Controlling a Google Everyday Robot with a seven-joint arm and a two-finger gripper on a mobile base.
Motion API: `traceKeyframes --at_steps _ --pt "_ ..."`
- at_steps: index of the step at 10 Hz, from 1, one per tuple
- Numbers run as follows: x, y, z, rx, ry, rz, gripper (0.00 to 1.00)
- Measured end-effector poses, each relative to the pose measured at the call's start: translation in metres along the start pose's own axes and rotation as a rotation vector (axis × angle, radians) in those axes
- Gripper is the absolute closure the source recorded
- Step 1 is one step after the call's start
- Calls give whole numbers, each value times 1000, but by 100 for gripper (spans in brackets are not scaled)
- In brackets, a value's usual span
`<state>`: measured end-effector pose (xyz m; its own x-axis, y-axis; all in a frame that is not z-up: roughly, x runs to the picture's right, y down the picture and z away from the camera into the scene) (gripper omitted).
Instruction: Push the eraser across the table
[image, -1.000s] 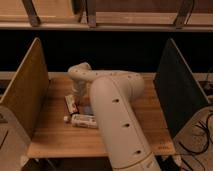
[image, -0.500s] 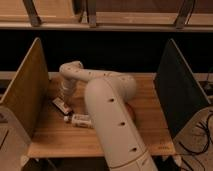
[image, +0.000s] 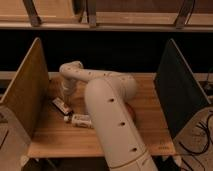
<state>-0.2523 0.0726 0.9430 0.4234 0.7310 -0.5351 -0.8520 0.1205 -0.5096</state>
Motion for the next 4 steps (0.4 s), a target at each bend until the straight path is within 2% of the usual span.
traceKeyframes --at_steps 2,4 --pt "0 0 0 0 -1 1 65" --pt "0 -1 0 0 -1 1 52"
